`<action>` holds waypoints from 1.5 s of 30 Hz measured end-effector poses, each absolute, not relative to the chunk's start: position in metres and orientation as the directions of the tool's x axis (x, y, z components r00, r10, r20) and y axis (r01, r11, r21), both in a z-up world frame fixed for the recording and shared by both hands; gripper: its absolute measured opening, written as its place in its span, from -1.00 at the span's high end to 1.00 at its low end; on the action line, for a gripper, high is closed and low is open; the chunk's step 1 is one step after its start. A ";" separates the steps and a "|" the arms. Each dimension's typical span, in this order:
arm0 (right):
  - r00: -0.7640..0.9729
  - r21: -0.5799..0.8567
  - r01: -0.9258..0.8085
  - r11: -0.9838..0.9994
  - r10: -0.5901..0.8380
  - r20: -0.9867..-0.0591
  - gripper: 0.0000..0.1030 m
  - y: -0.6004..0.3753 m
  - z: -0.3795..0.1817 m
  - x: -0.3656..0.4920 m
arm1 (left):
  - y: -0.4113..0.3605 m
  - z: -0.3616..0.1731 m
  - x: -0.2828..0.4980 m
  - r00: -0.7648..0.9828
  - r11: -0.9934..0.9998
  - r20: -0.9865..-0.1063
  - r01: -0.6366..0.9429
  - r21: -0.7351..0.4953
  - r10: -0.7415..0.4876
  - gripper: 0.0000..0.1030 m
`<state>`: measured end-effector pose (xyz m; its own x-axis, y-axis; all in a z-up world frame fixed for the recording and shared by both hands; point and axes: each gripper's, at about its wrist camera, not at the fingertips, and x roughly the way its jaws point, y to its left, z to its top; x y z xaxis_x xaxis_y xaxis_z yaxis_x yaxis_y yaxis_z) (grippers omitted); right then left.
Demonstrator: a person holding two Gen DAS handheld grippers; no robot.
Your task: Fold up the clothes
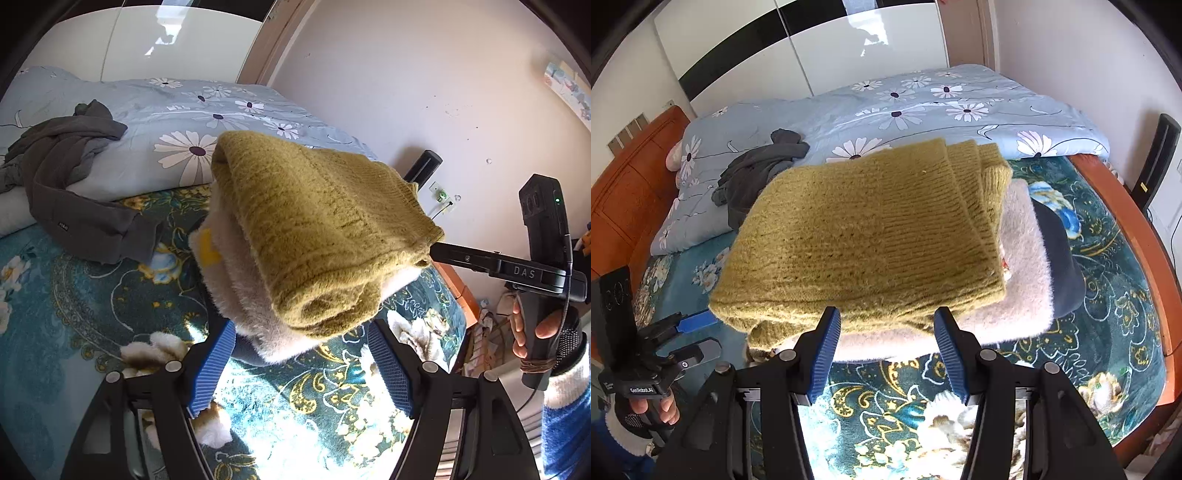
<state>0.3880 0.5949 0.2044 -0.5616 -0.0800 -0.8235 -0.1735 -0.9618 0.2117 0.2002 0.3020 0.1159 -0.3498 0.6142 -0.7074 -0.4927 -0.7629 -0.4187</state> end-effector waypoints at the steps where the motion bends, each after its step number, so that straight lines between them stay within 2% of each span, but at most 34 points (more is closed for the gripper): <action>1: -0.556 0.219 -0.174 -0.960 -0.087 -0.826 -0.05 0.592 0.202 0.390 | 0.302 0.113 0.201 -0.361 -0.781 -0.722 -0.482 -0.398 0.590 -0.51; 4: -0.514 0.235 -0.180 -0.955 -0.112 -0.850 -0.14 0.582 0.186 0.389 | 0.304 0.105 0.205 -0.395 -0.839 -0.769 -0.438 -0.323 0.503 -0.51; 10: -0.447 0.202 -0.188 -0.961 -0.100 -0.889 -0.21 0.563 0.158 0.387 | 0.304 0.099 0.213 -0.385 -0.836 -0.777 -0.449 -0.315 0.499 -0.51; 11: -0.443 0.205 -0.195 -0.959 -0.101 -0.891 -0.36 0.562 0.155 0.386 | 0.306 0.100 0.215 -0.383 -0.833 -0.775 -0.456 -0.313 0.502 -0.51; 12: -0.440 0.205 -0.202 -0.958 -0.099 -0.892 -0.42 0.560 0.153 0.385 | 0.308 0.101 0.218 -0.382 -0.829 -0.774 -0.464 -0.312 0.505 -0.51; 19: -0.439 0.183 -0.233 -0.955 -0.065 -0.896 -0.42 0.550 0.146 0.387 | 0.314 0.102 0.225 -0.344 -0.805 -0.767 -0.476 -0.354 0.541 -0.51; 24: -0.433 0.158 -0.271 -0.950 -0.026 -0.901 -0.42 0.546 0.140 0.390 | 0.317 0.103 0.232 -0.384 -0.831 -0.787 -0.483 -0.274 0.483 -0.58; 30: -0.436 0.134 -0.300 -0.945 0.010 -0.900 -0.43 0.539 0.136 0.391 | 0.314 0.099 0.233 -0.360 -0.820 -0.780 -0.477 -0.317 0.511 -0.61; 31: -0.435 0.125 -0.302 -0.945 0.020 -0.900 -0.46 0.538 0.135 0.391 | 0.314 0.099 0.234 -0.359 -0.819 -0.781 -0.477 -0.318 0.512 -0.61; 33: -0.438 0.118 -0.299 -0.947 0.027 -0.898 -0.98 0.535 0.134 0.391 | 0.313 0.098 0.235 -0.355 -0.818 -0.780 -0.476 -0.323 0.515 -0.61; 39: -0.459 0.105 -0.294 -0.950 0.045 -0.887 -1.00 0.529 0.136 0.386 | 0.310 0.098 0.235 -0.380 -0.831 -0.780 -0.468 -0.302 0.498 -0.63; 43: -0.484 0.092 -0.307 -0.947 0.072 -0.872 -1.00 0.526 0.134 0.387 | 0.308 0.096 0.234 -0.406 -0.847 -0.782 -0.453 -0.276 0.472 -0.89; 45: -0.495 0.091 -0.313 -0.945 0.080 -0.865 -1.00 0.524 0.132 0.387 | 0.306 0.094 0.234 -0.398 -0.848 -0.784 -0.446 -0.288 0.476 -0.90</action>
